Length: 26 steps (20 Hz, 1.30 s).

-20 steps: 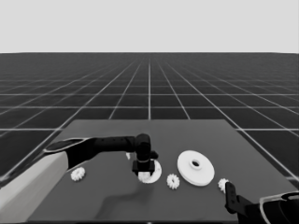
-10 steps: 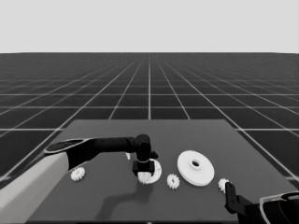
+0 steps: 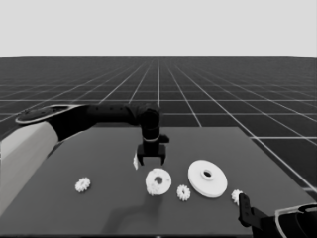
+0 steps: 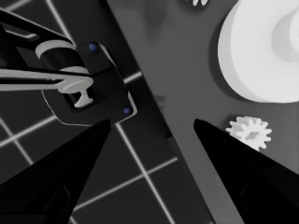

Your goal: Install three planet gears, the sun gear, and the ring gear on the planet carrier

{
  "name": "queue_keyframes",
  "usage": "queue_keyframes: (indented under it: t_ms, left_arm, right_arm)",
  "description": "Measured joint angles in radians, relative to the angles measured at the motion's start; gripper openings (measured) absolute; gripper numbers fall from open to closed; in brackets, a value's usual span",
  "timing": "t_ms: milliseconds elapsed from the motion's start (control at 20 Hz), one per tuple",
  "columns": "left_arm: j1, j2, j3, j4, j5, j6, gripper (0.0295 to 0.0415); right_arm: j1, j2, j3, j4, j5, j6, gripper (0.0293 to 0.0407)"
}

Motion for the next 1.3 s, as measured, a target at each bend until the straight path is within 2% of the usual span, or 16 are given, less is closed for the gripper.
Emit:
queue_keyframes:
  t_ms: [150,200,250,300,450,650,700,750,800,900,1150,1250,1300]
  left_arm:
    - [-0.008,0.001,-0.004,-0.009,-0.001,0.003,0.0385]
    - [-0.008,-0.245,0.287,-0.009,0.001,0.115,0.0386]
    - [-0.009,-0.582,0.370,-0.010,0.009,0.294,0.0385]
    - [-0.010,-0.750,0.299,-0.008,0.018,0.490,0.0385]
    - [-0.010,-0.842,0.105,0.000,0.027,0.737,0.0385]
    - [-0.010,-0.843,0.050,0.002,0.027,0.792,0.0385]
    - [0.148,-0.847,0.055,0.136,-0.104,0.795,0.0385]
    - [0.278,-0.826,0.016,0.216,-0.184,0.801,0.0385]
    - [0.348,-0.799,-0.031,0.256,-0.231,0.811,0.0385]
    - [0.405,-0.765,-0.092,0.287,-0.276,0.826,0.0385]
    - [0.429,-0.747,-0.126,0.299,-0.298,0.835,0.0385]
    - [0.430,-0.746,-0.128,0.299,-0.299,0.835,0.0314]
    - [0.430,-0.746,-0.128,0.300,-0.300,0.835,0.0312]
  right_arm:
    - [0.000,0.000,0.000,0.000,0.000,0.000,0.0385]
    - [0.000,0.000,0.000,0.000,0.000,0.000,0.0385]
    - [0.000,0.000,0.000,0.000,0.000,0.000,0.0385]
    - [0.000,0.000,0.000,0.000,0.000,0.000,0.0385]
    - [0.000,0.000,0.000,0.000,0.000,0.000,0.0385]
    - [0.000,0.000,0.000,0.000,0.000,0.000,0.0385]
    - [0.000,0.000,0.000,0.000,0.000,0.000,0.0385]
    - [0.000,0.000,0.000,0.000,0.000,0.000,0.0385]
    - [0.000,0.000,0.000,0.000,0.000,0.000,0.0385]
    - [0.000,0.000,0.000,0.000,0.000,0.000,0.0385]
    - [0.000,0.000,0.000,0.000,0.000,0.000,0.0385]
    - [0.000,0.000,0.000,0.000,0.000,0.000,0.0385]
    - [0.000,0.000,0.000,0.000,0.000,0.000,0.0385]
